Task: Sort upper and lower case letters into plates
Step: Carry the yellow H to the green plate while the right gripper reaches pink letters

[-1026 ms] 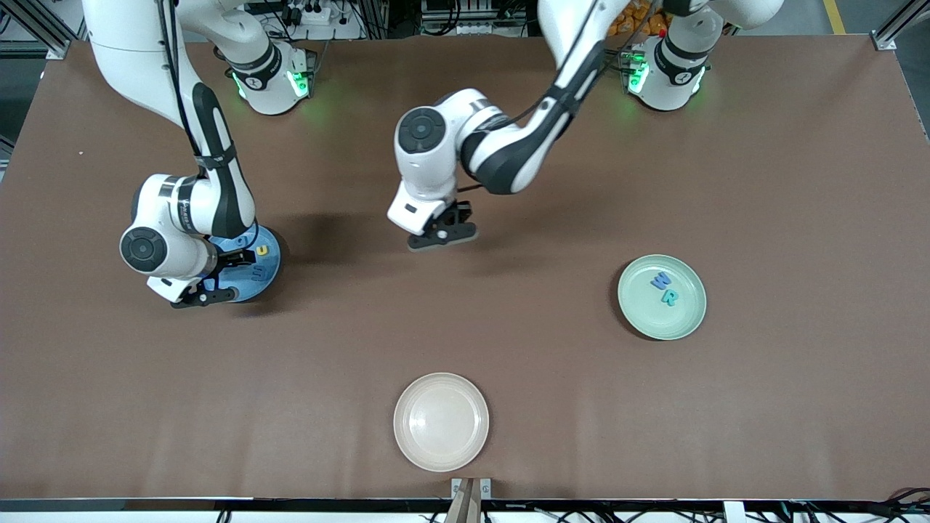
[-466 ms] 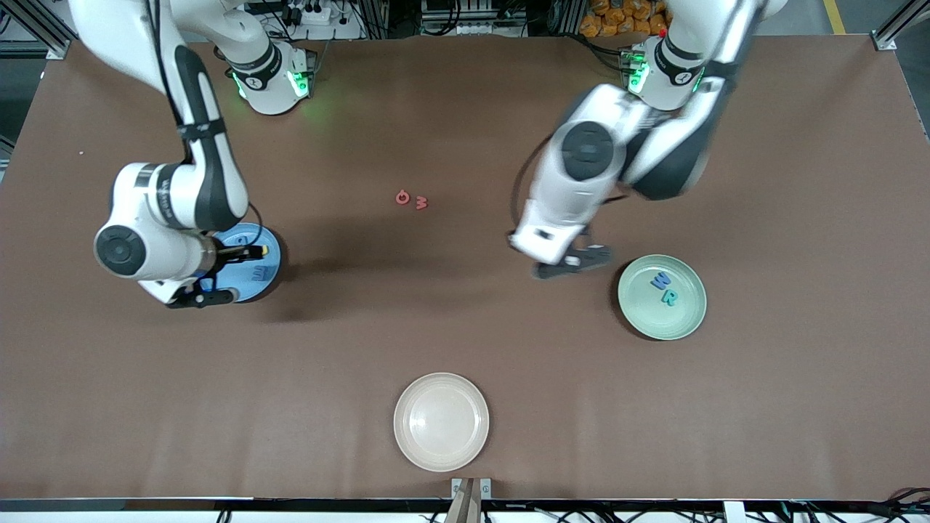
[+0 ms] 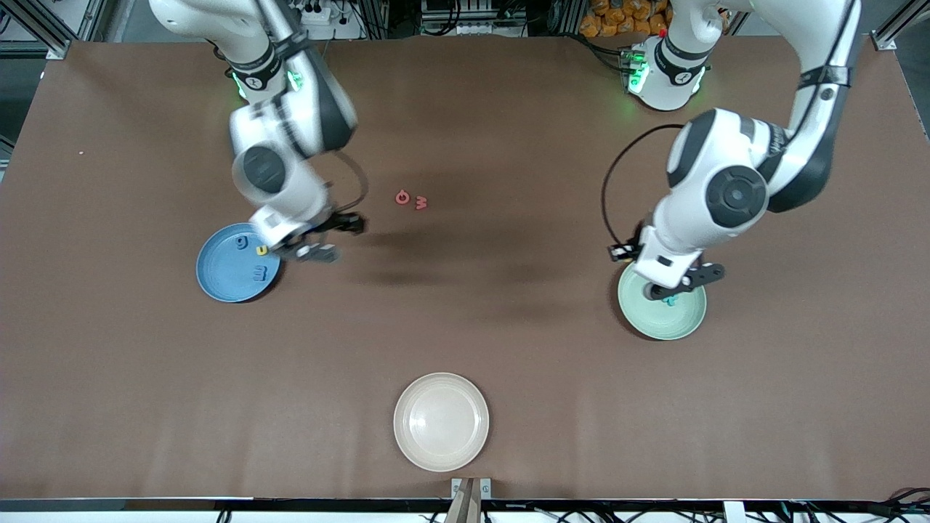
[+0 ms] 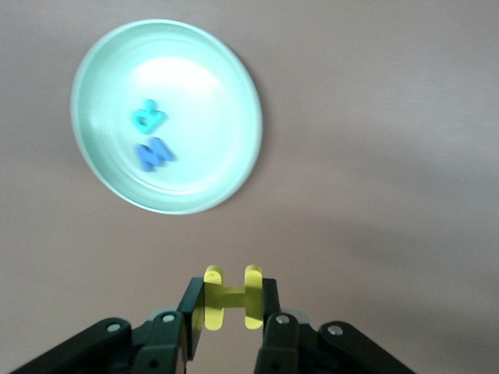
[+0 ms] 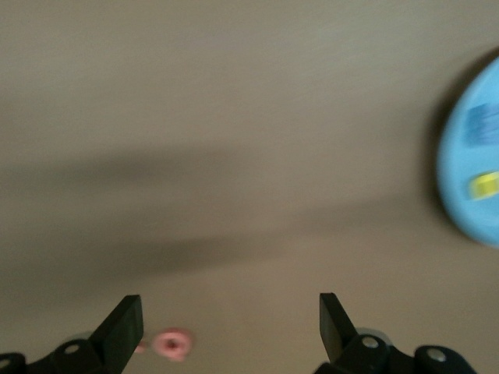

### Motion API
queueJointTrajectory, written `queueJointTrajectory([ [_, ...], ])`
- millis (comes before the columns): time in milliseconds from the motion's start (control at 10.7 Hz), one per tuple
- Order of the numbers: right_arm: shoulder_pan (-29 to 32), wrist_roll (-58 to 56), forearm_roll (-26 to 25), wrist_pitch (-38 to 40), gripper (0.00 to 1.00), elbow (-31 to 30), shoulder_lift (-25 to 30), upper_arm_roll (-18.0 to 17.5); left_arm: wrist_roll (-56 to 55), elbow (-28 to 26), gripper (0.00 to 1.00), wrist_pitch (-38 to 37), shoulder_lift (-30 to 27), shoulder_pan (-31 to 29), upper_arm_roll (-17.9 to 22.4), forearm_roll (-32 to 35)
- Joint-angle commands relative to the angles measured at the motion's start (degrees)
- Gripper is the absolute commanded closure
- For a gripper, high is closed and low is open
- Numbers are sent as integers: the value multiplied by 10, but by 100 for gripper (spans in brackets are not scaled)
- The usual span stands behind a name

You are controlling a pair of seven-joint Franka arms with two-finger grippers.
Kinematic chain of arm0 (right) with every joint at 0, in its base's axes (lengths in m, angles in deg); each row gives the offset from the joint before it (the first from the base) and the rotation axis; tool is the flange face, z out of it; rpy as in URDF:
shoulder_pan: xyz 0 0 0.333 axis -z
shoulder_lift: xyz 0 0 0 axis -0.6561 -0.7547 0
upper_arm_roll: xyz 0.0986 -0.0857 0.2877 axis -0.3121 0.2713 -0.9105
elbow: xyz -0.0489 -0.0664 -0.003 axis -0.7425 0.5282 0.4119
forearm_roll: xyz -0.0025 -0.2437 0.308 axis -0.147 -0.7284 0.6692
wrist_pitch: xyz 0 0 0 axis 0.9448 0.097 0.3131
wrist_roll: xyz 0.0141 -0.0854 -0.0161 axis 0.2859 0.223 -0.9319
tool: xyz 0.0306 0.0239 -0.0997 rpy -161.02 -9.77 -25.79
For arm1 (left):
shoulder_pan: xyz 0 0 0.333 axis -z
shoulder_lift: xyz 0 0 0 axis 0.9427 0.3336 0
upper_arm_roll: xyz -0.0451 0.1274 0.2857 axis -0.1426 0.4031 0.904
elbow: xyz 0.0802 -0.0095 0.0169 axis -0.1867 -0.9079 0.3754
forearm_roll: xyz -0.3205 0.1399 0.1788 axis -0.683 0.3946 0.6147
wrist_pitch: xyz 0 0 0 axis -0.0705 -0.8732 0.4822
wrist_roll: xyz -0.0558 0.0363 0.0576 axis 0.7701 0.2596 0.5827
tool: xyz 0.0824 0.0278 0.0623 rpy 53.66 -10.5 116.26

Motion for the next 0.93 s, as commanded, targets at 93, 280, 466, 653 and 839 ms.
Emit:
queueJointTrajectory([
  [93, -114, 110, 1, -157, 0, -101, 24, 6, 93, -41, 100, 48, 15, -65, -12, 26],
  [280, -162, 158, 1, -225, 0, -127, 21, 6, 154, -40, 100, 78, 49, -82, -9, 26],
  [466, -189, 160, 1, -270, 0, -129, -16, 6, 158, -36, 100, 93, 61, -87, -6, 38],
  [653, -199, 160, 1, -273, 0, -129, -37, 5, 158, -32, 82, 98, 68, -83, 4, 38],
  [839, -204, 160, 1, -281, 0, -124, -74, -6, 159, -23, 36, 98, 67, -80, 7, 38],
])
